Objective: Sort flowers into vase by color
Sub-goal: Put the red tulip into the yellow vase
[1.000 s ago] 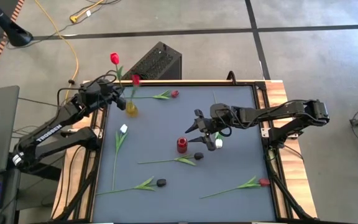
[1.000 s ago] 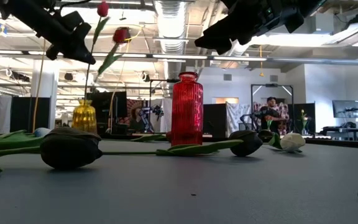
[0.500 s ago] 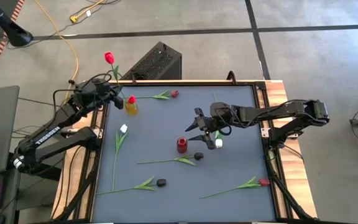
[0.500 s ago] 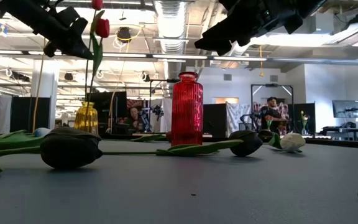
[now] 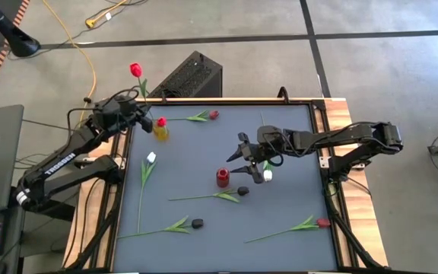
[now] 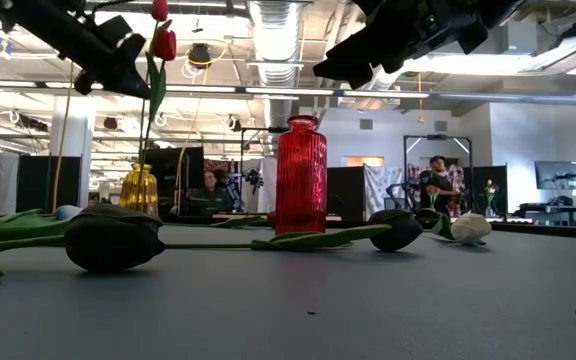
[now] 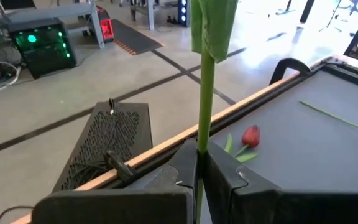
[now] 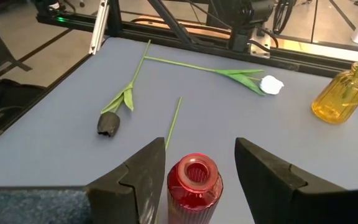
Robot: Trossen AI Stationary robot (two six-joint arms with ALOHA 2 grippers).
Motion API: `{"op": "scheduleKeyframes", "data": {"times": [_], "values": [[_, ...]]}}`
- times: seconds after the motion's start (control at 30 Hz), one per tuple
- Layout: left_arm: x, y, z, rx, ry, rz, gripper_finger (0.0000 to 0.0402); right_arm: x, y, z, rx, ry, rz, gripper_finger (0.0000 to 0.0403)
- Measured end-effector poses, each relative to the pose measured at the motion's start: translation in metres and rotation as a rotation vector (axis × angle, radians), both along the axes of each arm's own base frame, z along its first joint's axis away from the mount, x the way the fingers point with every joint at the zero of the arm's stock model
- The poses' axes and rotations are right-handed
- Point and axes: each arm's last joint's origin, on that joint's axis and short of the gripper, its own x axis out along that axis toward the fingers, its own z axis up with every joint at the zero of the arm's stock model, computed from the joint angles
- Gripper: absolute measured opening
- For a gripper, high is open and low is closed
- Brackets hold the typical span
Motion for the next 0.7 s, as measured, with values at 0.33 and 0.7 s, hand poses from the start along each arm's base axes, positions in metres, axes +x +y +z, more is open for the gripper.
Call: {"op": "scheduleKeyframes", "data": {"times": [0.33,0.7], "values": [[0.001,0.009,-0.022,-0.06,0.032,0.038,0.0,0.0,0.0,0.0,0.0,0.0,0.0,0.0218],[-0.003,0.008,-0.03,-0.142,0.059,0.067,0.0005,0.0,0.0,0.0,0.002,0.001,-0.001,0.0218]]}}
